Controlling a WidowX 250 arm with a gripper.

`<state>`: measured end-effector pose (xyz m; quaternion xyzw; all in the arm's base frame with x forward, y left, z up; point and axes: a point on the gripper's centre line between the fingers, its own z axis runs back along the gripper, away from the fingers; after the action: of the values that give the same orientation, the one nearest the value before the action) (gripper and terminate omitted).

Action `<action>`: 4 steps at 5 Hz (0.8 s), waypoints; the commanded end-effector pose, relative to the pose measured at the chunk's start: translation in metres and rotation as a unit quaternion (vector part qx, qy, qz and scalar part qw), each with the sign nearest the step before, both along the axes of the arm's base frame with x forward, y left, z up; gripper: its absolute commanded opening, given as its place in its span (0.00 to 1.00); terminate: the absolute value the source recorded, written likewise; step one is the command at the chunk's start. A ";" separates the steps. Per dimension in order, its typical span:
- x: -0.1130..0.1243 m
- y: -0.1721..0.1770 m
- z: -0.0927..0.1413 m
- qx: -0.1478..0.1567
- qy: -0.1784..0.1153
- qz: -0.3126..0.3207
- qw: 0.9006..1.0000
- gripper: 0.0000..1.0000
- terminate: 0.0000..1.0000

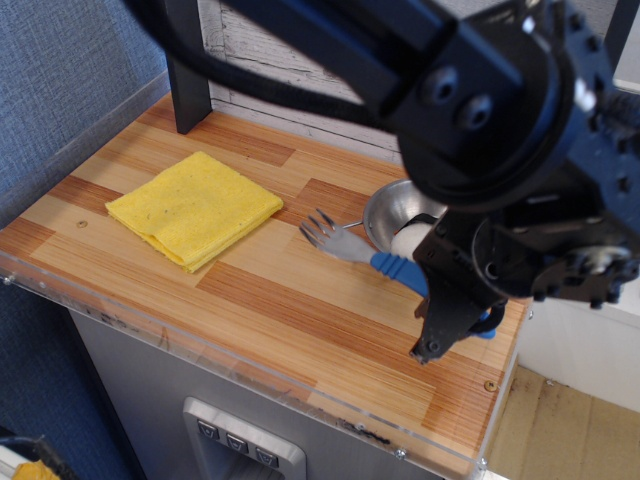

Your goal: Move blue fork directly below silver bowl.

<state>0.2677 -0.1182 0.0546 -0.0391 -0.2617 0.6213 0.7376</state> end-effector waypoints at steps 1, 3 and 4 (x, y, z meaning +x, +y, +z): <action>0.012 0.006 -0.023 -0.027 0.011 -0.011 1.000 0.00 0.00; 0.015 0.002 -0.038 -0.070 0.037 -0.023 0.997 1.00 0.00; 0.018 0.005 -0.029 -0.052 0.036 -0.019 0.998 1.00 0.00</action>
<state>0.2762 -0.1148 0.0130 -0.0508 -0.1971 0.6208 0.7571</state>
